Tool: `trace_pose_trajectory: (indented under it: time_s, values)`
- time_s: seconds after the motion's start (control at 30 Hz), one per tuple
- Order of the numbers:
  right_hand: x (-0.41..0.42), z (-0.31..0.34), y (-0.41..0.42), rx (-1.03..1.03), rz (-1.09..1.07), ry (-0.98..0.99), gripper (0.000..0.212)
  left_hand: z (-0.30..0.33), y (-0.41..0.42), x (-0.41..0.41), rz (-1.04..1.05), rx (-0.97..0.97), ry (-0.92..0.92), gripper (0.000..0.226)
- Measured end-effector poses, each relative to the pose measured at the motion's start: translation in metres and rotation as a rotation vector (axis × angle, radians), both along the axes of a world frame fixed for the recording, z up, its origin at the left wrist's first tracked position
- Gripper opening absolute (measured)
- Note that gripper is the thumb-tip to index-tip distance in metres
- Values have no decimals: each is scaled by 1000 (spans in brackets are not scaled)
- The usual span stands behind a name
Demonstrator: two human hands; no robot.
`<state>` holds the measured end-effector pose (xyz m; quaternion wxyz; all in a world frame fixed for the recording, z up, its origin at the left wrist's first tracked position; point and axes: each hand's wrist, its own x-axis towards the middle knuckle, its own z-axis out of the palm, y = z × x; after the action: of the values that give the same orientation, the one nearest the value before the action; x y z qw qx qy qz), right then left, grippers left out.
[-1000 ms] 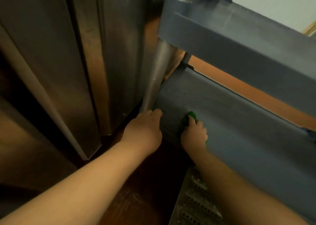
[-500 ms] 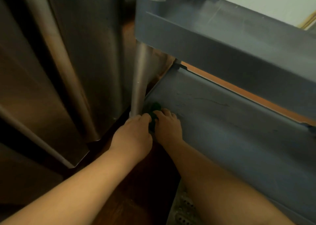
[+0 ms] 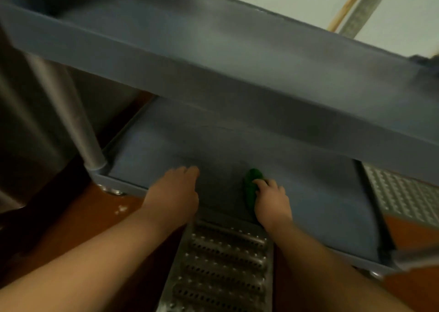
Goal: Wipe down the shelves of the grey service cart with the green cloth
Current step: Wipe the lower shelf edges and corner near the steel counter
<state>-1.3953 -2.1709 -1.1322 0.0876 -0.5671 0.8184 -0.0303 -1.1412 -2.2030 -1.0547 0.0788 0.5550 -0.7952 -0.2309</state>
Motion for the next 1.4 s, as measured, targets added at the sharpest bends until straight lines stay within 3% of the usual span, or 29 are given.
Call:
trace_pose_trajectory:
  time_s: [0.33,0.6,0.73,0.93,1.4]
  values:
    - [-177,17,107,51,-292,14,50,-7,40,-152,-218,4,-4,42]
    - [-229,21,123,36,-532,-63,52,-20,41,-157,-143,6,-15,47]
    - [-220,16,114,5,-575,-57,52,-17,32,-126,-115,-3,-15,48]
    - [-174,5,73,-205,-554,-164,52,-8,18,-60,-61,5,-1,43]
    - [-36,-13,-44,-148,-342,-75,47,-6,-11,93,99,48,52,38]
